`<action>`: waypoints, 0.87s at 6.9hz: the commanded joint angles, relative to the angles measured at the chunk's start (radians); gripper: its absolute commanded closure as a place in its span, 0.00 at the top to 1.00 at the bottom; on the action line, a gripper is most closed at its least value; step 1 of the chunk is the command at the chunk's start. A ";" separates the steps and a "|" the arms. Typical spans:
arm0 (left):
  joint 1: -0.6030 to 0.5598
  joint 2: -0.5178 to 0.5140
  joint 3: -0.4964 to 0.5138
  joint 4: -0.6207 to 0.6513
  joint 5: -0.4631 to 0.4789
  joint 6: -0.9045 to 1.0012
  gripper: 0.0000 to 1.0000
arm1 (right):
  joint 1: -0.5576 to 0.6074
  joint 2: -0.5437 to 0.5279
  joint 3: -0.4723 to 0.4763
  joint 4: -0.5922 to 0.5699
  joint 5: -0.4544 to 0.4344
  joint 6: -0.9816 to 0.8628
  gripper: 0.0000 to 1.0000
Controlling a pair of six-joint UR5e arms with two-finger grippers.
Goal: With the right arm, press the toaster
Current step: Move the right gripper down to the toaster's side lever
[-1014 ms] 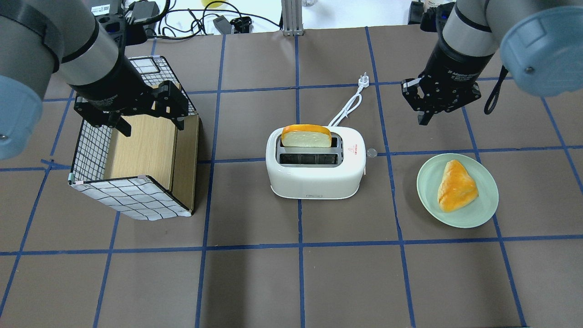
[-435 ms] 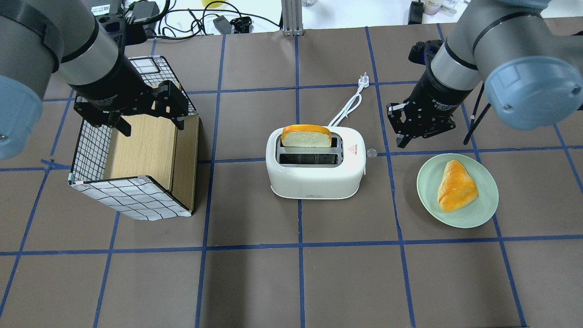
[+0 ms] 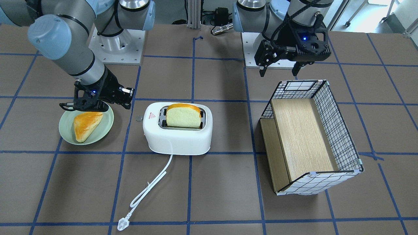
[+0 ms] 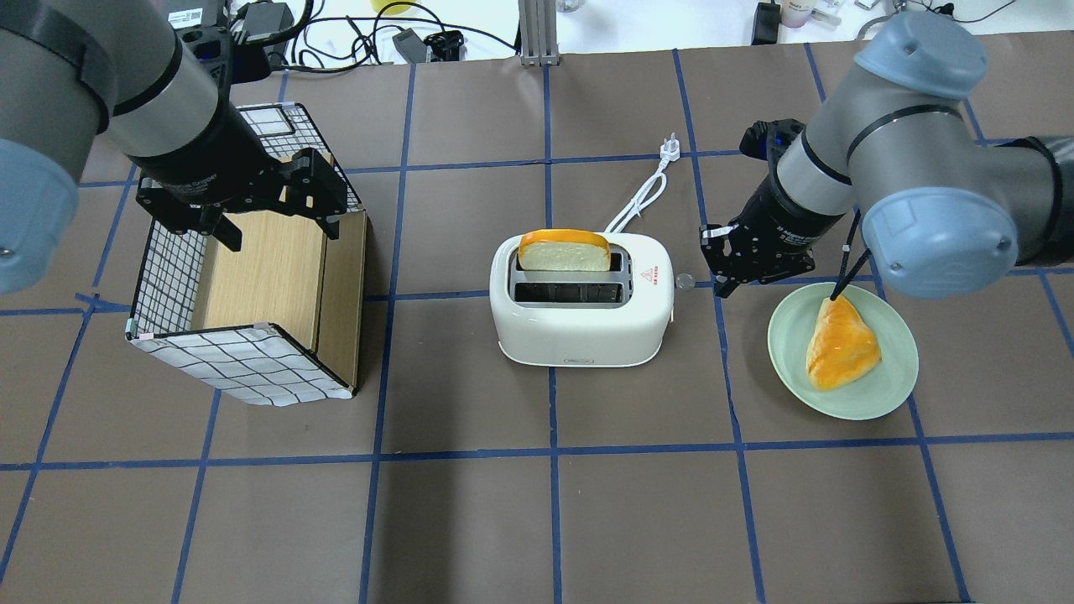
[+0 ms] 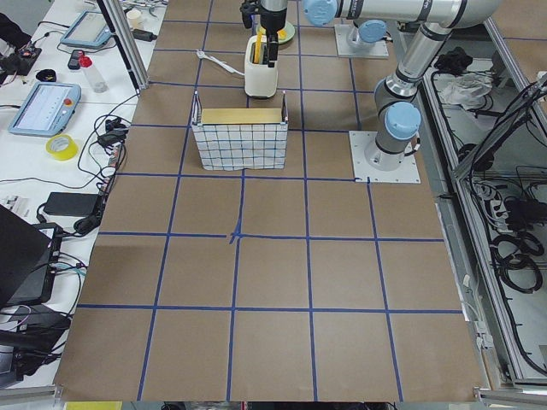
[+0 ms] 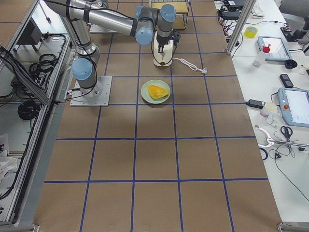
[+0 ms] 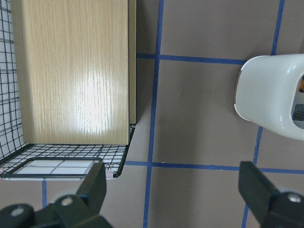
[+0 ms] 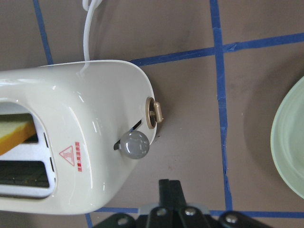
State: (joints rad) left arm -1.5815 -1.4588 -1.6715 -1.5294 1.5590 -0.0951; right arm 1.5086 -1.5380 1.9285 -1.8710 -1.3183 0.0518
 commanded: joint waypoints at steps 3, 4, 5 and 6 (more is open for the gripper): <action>0.000 0.000 0.000 0.000 0.001 0.000 1.00 | 0.002 0.032 0.017 -0.051 0.085 0.002 0.00; 0.000 0.000 0.001 0.000 0.001 0.000 1.00 | 0.002 0.035 0.018 -0.051 0.085 -0.001 0.00; 0.000 0.000 0.000 0.000 0.001 0.000 1.00 | 0.002 0.044 0.018 -0.057 0.088 -0.004 0.00; 0.000 0.000 -0.001 0.000 0.001 0.000 1.00 | 0.002 0.061 0.018 -0.075 0.088 -0.003 0.00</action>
State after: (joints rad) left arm -1.5816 -1.4588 -1.6716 -1.5294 1.5600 -0.0951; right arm 1.5109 -1.4943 1.9463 -1.9299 -1.2322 0.0492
